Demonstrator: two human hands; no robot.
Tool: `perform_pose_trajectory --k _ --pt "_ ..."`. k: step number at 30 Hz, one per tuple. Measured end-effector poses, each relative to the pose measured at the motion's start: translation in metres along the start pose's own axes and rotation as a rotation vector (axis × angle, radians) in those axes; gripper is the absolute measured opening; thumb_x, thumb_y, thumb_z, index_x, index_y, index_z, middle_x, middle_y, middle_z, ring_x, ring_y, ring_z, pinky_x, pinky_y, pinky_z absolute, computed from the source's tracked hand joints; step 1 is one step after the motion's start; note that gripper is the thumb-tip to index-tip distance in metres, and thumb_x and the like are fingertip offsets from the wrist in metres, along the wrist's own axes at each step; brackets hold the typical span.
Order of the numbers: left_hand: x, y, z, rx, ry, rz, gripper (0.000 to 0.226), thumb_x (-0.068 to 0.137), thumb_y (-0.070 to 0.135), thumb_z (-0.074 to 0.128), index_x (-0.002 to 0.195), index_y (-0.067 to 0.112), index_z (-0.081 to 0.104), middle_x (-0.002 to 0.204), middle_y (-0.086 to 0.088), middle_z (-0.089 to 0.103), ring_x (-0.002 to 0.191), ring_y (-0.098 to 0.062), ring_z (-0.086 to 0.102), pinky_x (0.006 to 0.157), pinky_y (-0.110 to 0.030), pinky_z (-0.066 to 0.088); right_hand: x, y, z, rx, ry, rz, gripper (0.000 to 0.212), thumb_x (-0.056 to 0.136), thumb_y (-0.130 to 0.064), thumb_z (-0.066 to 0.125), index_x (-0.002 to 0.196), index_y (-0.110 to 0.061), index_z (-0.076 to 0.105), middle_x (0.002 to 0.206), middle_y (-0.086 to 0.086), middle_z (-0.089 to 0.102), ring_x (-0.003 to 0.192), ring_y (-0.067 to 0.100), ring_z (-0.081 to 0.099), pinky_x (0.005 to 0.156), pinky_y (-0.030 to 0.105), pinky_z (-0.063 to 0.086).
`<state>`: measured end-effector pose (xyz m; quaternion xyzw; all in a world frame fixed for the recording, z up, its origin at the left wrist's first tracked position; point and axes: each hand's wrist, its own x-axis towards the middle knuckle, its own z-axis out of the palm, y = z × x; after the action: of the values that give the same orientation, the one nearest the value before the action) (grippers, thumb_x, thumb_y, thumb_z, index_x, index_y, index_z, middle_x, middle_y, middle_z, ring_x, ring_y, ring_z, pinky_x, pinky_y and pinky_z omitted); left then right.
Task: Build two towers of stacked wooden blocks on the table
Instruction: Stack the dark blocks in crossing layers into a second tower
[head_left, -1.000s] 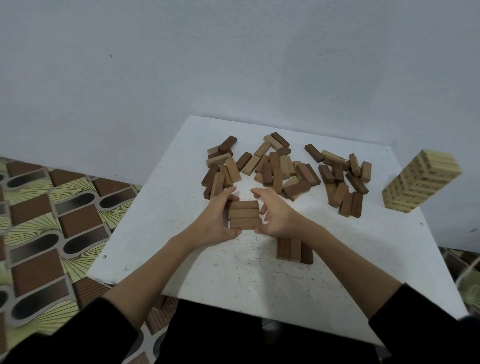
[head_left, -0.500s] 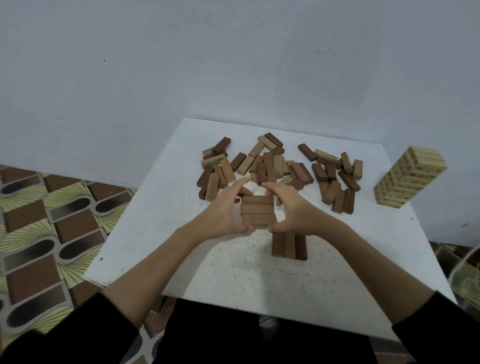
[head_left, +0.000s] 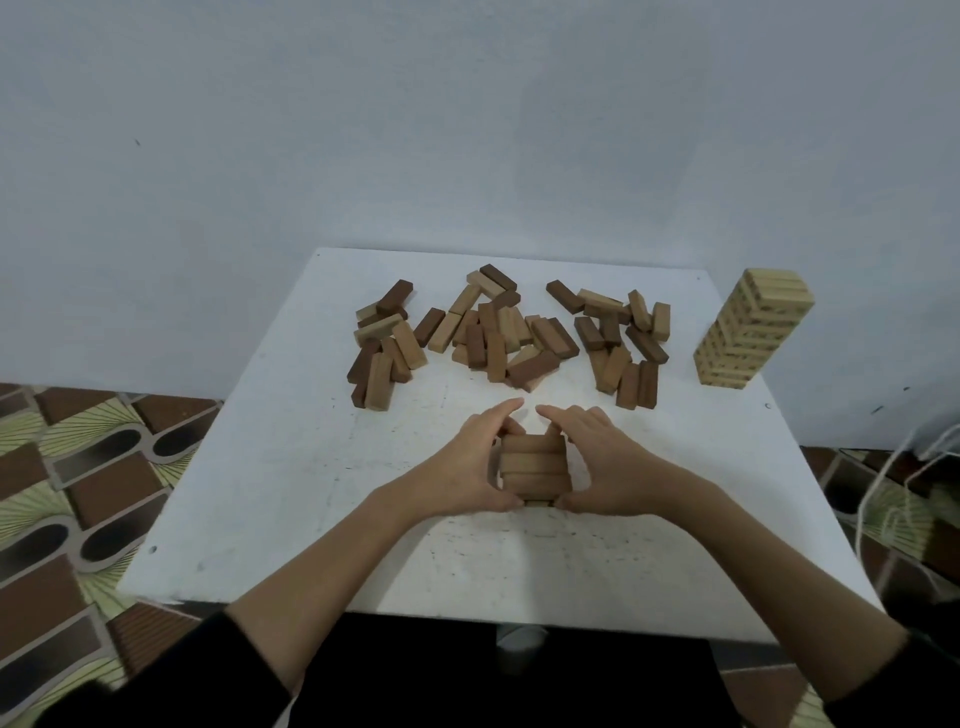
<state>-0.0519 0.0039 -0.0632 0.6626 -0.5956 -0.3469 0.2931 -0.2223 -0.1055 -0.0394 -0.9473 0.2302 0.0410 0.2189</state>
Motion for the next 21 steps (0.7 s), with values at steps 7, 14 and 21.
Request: perform_pose_trajectory --k 7,14,21 --pt "0.003 0.003 0.008 0.084 -0.013 0.008 0.118 0.064 0.028 0.087 0.149 0.025 0.006 0.129 0.005 0.036 0.116 -0.01 0.036 0.097 -0.024 0.038 0.002 -0.002 0.011 -0.064 0.01 0.01 0.109 0.07 -0.047 0.076 0.148 -0.023 0.004 0.134 -0.003 0.035 0.111 0.014 0.032 0.094 0.028 0.037" --pt "0.003 -0.003 0.014 0.031 0.026 0.028 0.119 0.068 0.023 0.084 0.149 0.023 -0.003 0.121 0.005 0.034 0.111 -0.011 0.038 0.094 -0.02 0.034 0.003 -0.005 0.013 -0.034 0.046 0.002 0.103 0.074 -0.04 0.074 0.148 -0.022 0.005 0.13 0.0 0.038 0.101 0.01 0.029 0.085 0.024 0.034" --pt "-0.001 -0.018 0.004 0.026 0.068 0.02 0.118 0.067 0.023 0.084 0.15 0.025 -0.001 0.121 0.006 0.037 0.112 -0.009 0.039 0.096 -0.021 0.036 0.018 -0.011 0.019 -0.046 0.065 -0.018 0.1 0.074 -0.04 0.072 0.148 -0.026 0.007 0.128 -0.002 0.04 0.099 0.009 0.03 0.081 0.023 0.033"
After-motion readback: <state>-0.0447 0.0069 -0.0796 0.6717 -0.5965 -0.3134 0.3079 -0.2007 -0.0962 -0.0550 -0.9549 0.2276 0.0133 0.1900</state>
